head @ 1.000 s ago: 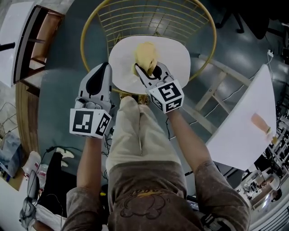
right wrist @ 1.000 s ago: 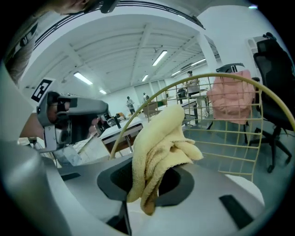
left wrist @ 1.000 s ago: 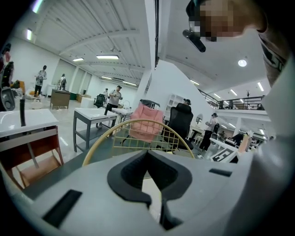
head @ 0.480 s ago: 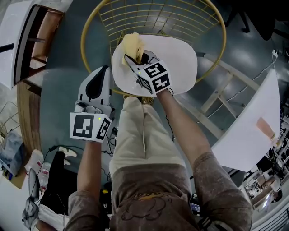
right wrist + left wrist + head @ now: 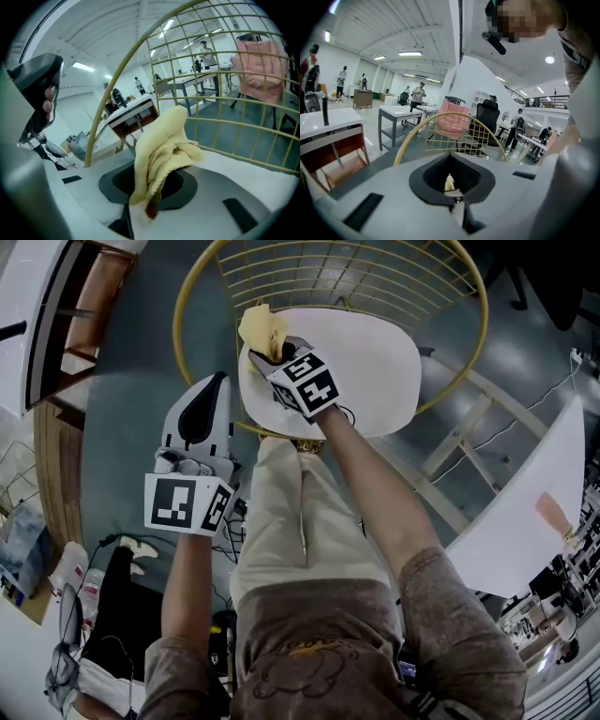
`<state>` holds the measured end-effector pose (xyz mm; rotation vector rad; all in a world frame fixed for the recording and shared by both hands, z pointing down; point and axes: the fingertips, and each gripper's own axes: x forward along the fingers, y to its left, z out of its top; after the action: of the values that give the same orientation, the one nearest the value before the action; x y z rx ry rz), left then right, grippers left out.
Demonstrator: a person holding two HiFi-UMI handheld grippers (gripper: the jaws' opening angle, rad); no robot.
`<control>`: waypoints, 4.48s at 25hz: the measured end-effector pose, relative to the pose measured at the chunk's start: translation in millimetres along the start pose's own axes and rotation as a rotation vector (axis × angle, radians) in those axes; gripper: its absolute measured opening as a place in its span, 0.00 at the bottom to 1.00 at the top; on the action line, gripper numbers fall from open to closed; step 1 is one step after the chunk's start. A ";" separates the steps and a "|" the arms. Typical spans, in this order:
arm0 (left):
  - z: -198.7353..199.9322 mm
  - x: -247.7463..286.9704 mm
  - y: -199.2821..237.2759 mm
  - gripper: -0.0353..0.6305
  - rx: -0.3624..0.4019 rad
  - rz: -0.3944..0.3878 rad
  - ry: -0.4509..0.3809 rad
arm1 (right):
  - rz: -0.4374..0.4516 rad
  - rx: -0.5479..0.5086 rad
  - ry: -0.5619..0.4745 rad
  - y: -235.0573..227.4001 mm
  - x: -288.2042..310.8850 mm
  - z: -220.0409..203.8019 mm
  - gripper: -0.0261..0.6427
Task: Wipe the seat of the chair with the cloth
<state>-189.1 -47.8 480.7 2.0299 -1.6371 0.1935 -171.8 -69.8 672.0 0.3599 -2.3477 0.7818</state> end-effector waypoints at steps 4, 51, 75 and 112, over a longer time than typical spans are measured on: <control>-4.1 0.7 3.2 0.06 -0.003 -0.002 0.012 | -0.008 0.030 0.012 -3.3 6.6 -1.4 0.21; -8.9 37.2 -50.9 0.07 0.062 -0.130 0.059 | -0.398 0.145 0.222 -161.5 -170.1 -112.9 0.21; -9.2 16.5 -75.6 0.07 0.064 -0.134 0.041 | -0.515 0.132 0.219 -168.9 -224.7 -106.2 0.21; -15.5 -51.0 10.8 0.07 -0.016 0.059 -0.018 | -0.074 0.045 0.143 41.7 -8.2 -53.1 0.21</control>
<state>-209.3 2.5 475.7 1.9780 -1.7056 0.1827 -158.0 -3.9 681.5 0.3951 -2.1737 0.7993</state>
